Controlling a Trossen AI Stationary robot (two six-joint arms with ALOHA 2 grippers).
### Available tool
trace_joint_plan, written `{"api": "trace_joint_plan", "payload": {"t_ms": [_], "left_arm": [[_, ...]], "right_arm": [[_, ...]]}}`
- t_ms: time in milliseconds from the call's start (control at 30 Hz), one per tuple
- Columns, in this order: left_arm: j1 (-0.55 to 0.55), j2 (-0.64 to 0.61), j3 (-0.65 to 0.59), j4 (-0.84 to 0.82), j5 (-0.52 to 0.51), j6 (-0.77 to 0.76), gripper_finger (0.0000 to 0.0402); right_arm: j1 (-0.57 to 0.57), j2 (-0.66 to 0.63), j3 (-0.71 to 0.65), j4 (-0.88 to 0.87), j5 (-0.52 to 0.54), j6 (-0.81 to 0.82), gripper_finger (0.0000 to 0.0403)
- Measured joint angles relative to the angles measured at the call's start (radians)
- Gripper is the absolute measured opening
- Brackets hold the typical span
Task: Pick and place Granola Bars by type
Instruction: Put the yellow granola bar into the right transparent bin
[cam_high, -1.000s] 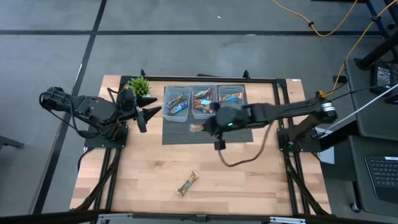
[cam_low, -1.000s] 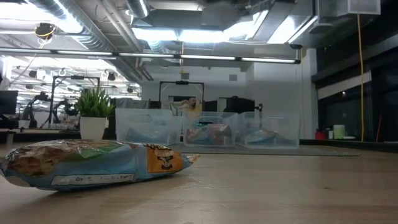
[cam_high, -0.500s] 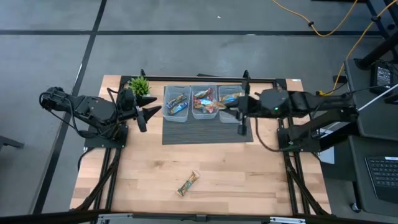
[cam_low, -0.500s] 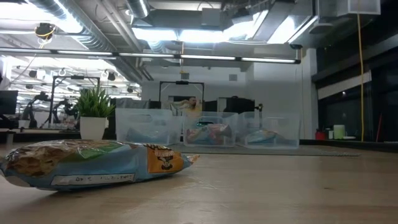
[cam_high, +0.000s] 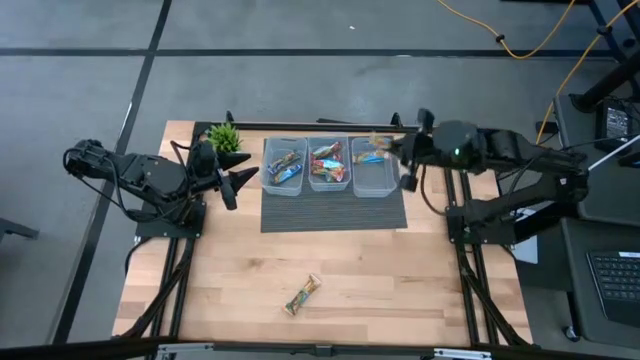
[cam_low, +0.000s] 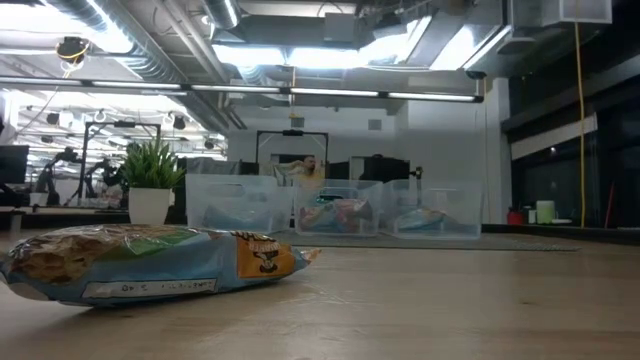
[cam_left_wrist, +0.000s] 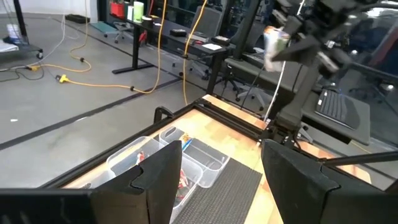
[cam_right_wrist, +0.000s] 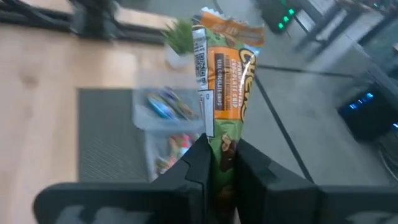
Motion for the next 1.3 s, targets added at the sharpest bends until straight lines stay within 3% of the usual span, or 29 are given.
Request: {"api": "trace_joint_plan", "payload": {"t_ms": [300,467,733,900,1300], "left_arm": [[0.0,0.0,0.0,0.0,-0.007,0.0,0.0214],[0.0,0.0,0.0,0.0,-0.036,-0.005,0.0214],[0.0,0.0,0.0,0.0,-0.057,-0.009,0.0214],[0.0,0.0,0.0,0.0,-0.064,-0.008,0.0214],[0.0,0.0,0.0,0.0,-0.077,-0.012,0.0214]], "right_arm": [[-0.402,0.012,0.0,-0.024,-0.307,-0.14,0.004],[-0.53,0.055,0.0,-0.025,-0.415,-0.185,0.004],[-0.56,0.085,0.002,-0.047,-0.467,-0.217,0.0039],[-0.561,0.178,-0.013,-0.155,-0.47,-0.218,0.0039],[-0.559,0.333,-0.321,0.073,-0.472,-0.132,0.0039]]}}
